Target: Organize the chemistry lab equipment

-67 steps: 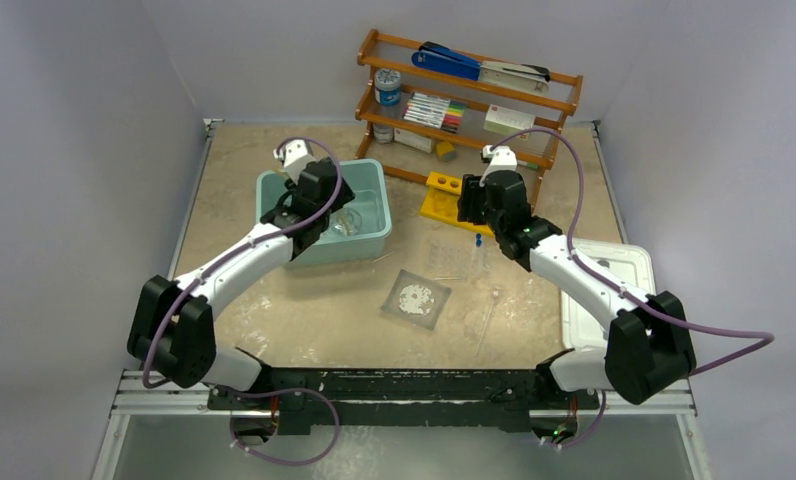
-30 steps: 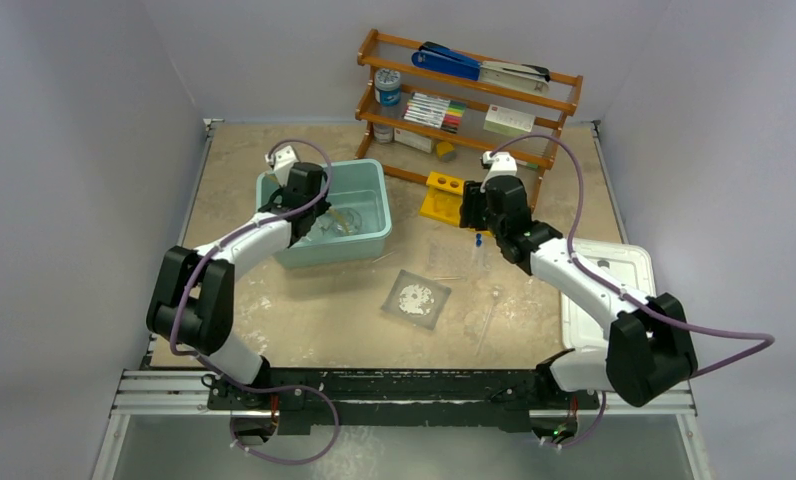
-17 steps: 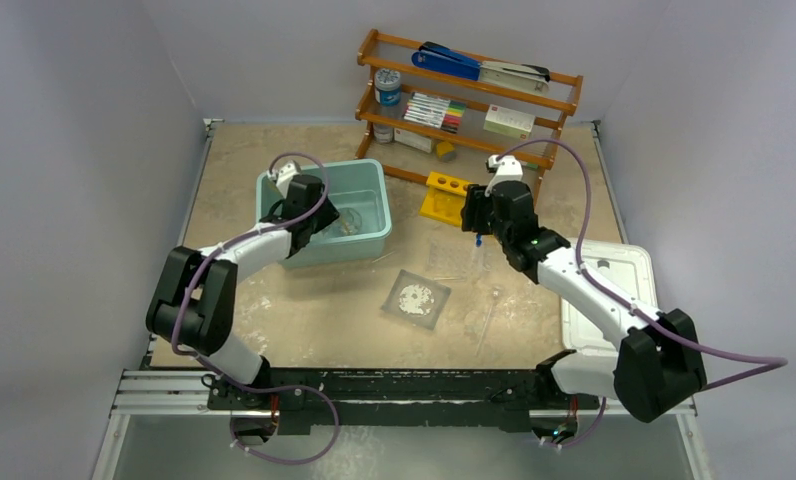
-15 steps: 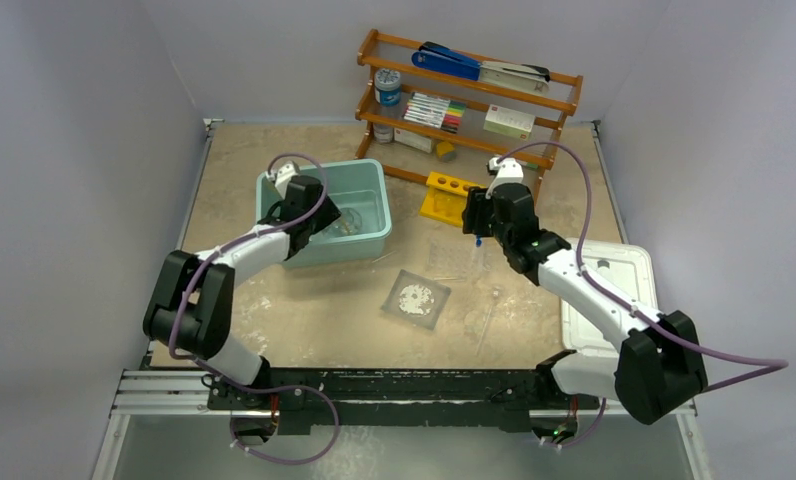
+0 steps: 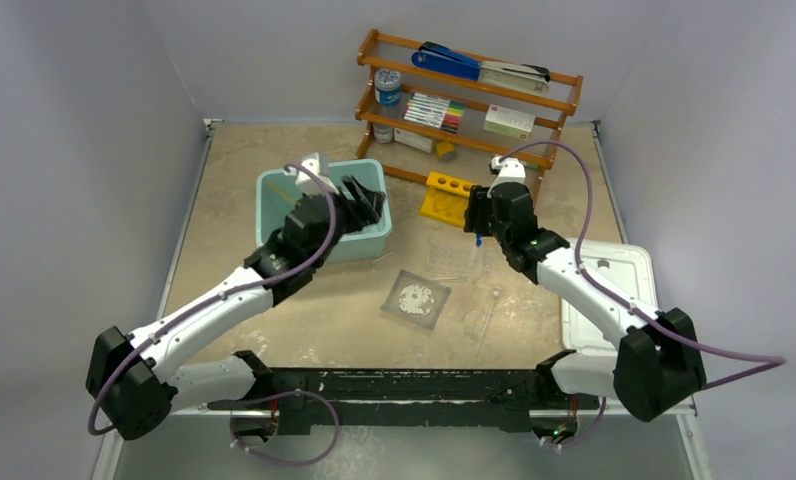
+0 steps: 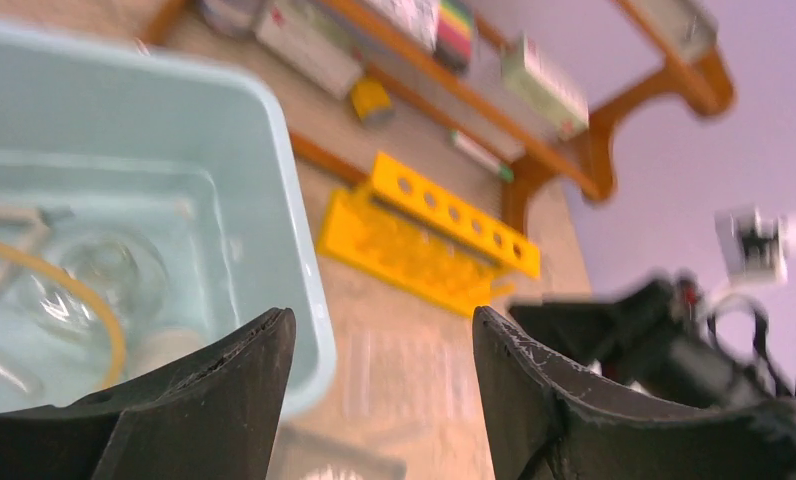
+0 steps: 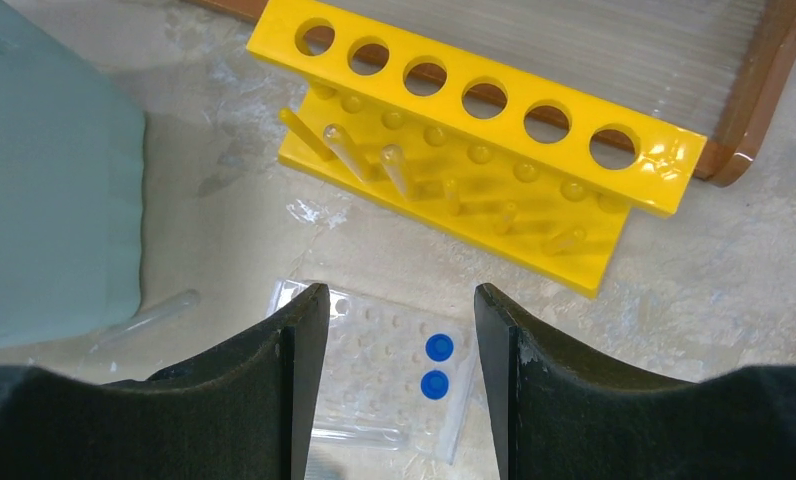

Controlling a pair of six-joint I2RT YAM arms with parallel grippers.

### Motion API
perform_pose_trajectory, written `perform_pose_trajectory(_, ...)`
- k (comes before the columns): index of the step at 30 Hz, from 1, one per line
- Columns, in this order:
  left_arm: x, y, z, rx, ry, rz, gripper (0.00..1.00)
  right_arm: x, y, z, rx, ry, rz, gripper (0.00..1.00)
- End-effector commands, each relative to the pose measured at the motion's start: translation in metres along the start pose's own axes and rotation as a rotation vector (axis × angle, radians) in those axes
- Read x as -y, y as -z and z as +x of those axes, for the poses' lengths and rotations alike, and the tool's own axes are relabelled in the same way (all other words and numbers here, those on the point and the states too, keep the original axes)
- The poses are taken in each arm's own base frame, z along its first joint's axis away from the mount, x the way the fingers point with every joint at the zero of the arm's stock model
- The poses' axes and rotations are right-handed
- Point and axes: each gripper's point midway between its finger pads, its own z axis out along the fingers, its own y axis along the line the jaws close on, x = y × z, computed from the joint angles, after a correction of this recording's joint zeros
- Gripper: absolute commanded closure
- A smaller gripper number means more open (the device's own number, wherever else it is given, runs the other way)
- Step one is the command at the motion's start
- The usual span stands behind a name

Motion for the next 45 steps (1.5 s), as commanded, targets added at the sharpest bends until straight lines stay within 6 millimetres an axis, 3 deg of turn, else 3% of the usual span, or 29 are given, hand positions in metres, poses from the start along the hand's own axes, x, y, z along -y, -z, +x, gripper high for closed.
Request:
perform_pose_trajectory(1, 0.004, 0.023, 0.08, -0.133, 0.017, 0.04, 0.37, -0.012, -0.012, -0.028, 0.054, -0.022, -0.02, 0.42)
perform_pose_trajectory(7, 0.028, 0.069, 0.184, -0.285, 0.033, 0.109, 0.35, -0.026, -0.03, -0.048, 0.069, -0.01, -0.035, 0.37)
perform_pose_trajectory(9, 0.021, 0.081, 0.212, -0.325, 0.011, 0.082, 0.34, -0.028, -0.03, -0.053, 0.079, -0.017, -0.042, 0.37)
perform_pose_trajectory(11, 0.006, 0.085, 0.227, -0.335, 0.036, 0.044, 0.34, -0.03, -0.03, -0.055, 0.088, -0.019, -0.051, 0.37)
perform_pose_trajectory(15, -0.013, 0.089, 0.232, -0.291, 0.131, -0.001, 0.39, -0.027, -0.03, -0.046, 0.069, -0.018, -0.047, 0.37)
perform_pose_trajectory(20, -0.04, 0.089, 0.234, -0.246, 0.224, -0.101, 0.37, -0.021, -0.026, -0.033, 0.052, -0.023, -0.037, 0.37)
perform_pose_trajectory(30, -0.054, 0.089, 0.234, -0.226, 0.245, -0.132, 0.38, -0.015, -0.025, -0.03, 0.05, -0.013, -0.01, 0.36)
perform_pose_trajectory(36, -0.064, 0.084, 0.234, -0.212, 0.261, -0.148, 0.49, -0.02, -0.03, -0.031, 0.045, -0.013, -0.027, 0.37)
perform_pose_trajectory(45, -0.068, 0.071, 0.254, -0.28, 0.267, -0.164, 0.55, -0.018, -0.027, -0.035, 0.057, -0.002, -0.017, 0.37)
